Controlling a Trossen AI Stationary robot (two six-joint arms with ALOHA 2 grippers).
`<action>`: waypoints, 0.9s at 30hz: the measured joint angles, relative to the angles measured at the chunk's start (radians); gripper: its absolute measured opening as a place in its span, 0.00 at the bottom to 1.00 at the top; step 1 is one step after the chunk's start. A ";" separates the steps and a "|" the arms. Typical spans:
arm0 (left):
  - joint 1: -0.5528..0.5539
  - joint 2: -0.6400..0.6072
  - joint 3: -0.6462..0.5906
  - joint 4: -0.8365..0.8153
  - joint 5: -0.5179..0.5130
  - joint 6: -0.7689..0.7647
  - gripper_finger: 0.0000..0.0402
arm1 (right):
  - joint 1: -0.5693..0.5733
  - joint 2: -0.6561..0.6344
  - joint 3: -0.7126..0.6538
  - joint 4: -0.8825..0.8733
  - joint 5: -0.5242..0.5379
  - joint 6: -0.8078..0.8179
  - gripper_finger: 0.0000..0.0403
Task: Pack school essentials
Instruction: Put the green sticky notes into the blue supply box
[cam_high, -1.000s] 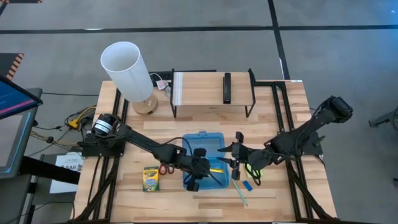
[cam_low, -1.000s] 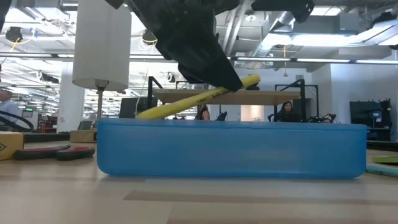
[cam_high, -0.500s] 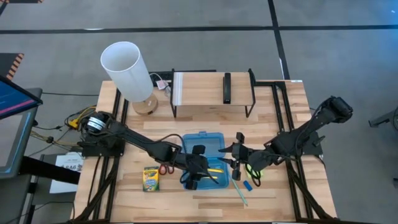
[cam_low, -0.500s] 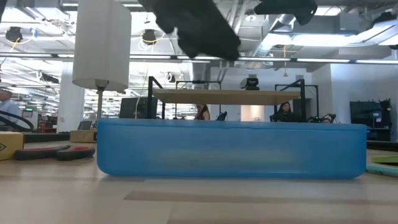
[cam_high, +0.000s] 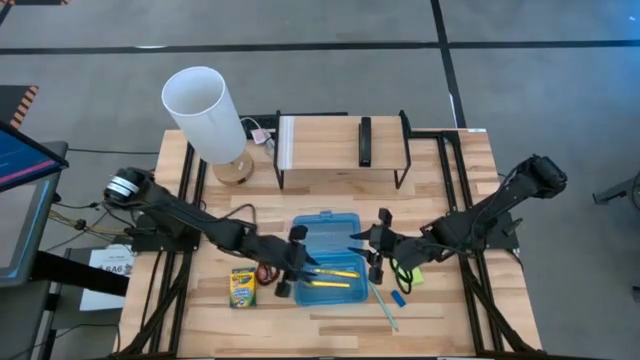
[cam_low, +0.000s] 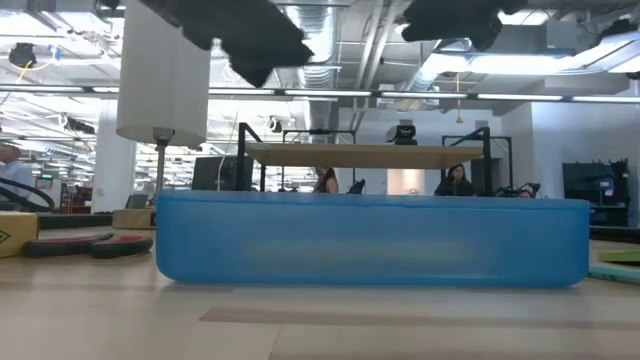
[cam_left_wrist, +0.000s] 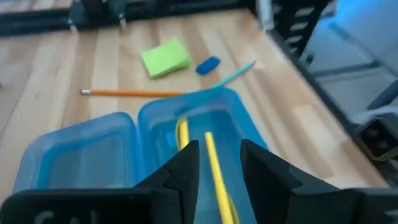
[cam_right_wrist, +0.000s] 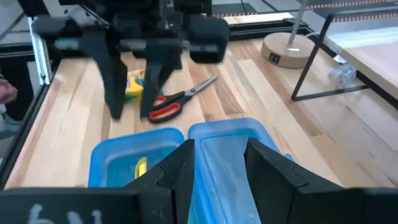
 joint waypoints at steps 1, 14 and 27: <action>0.005 -0.028 -0.034 0.044 0.010 -0.001 0.25 | -0.002 0.000 0.000 0.001 0.000 0.000 0.39; -0.001 -0.357 -0.362 0.341 0.013 -0.027 0.24 | -0.007 0.000 0.000 -0.031 -0.003 0.036 0.39; -0.002 -0.460 -0.464 0.338 -0.011 0.010 0.24 | -0.049 0.000 0.000 -0.240 -0.006 0.313 0.39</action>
